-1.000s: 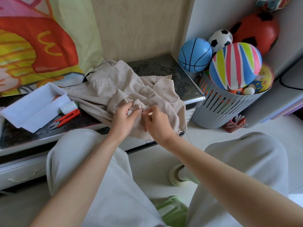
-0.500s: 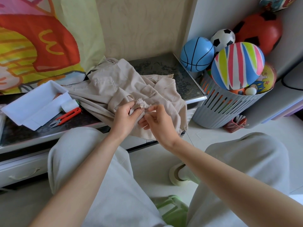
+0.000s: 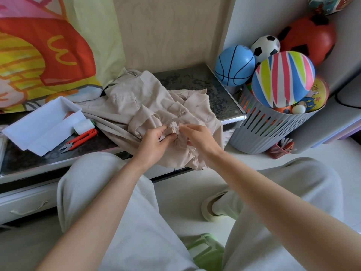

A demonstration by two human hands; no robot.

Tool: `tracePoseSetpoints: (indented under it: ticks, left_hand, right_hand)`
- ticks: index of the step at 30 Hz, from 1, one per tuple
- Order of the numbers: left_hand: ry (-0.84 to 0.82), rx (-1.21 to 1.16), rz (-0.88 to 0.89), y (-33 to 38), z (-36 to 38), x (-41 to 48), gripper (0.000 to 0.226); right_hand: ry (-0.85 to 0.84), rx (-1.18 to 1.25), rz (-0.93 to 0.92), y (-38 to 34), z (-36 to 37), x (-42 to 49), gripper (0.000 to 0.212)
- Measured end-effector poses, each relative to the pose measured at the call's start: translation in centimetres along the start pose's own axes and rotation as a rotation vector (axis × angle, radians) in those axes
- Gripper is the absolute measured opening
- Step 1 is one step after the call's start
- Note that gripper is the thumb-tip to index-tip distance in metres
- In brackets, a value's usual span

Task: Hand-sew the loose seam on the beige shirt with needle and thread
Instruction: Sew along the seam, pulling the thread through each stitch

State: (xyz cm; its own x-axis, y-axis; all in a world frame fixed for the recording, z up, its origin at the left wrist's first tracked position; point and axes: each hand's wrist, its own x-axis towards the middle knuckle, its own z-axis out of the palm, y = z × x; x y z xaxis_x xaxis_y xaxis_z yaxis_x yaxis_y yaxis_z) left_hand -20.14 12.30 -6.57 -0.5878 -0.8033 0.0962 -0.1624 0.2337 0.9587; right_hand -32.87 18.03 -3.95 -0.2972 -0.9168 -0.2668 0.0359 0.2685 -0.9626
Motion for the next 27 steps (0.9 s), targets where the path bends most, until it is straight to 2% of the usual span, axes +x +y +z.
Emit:
tracePoseSetpoints:
  ticks: [3,7,10,12,17,23,27]
  left_hand:
    - [-0.005,-0.041,0.003,0.2,-0.1,-0.1,0.028]
    - [0.008,-0.009,-0.012,0.2,-0.1,-0.2,0.025]
    - [-0.003,-0.002,-0.048,-0.2,-0.2,-0.2,0.015]
    - [-0.029,-0.019,-0.073,-0.3,-0.2,-0.2,0.012]
    - [-0.004,-0.089,-0.138,0.3,0.3,-0.1,0.022]
    - [0.031,-0.111,-0.174,0.2,0.2,0.1,0.022]
    - [0.040,-0.163,-0.195,0.0,0.1,0.2,0.024]
  right_hand:
    - [-0.031,0.065,0.016,-0.1,0.2,0.3,0.025]
    - [0.136,0.340,0.065,0.1,-0.3,0.9,0.023]
    - [0.189,0.521,-0.012,0.7,-1.8,1.4,0.021]
    - [0.204,0.518,-0.043,1.1,-2.7,1.4,0.020]
    - [0.231,0.071,-0.068,3.6,-4.2,1.4,0.021]
    - [0.263,-0.511,-0.002,8.3,-6.4,0.8,0.022]
    - [0.308,-0.632,0.100,10.3,-7.7,0.6,0.022]
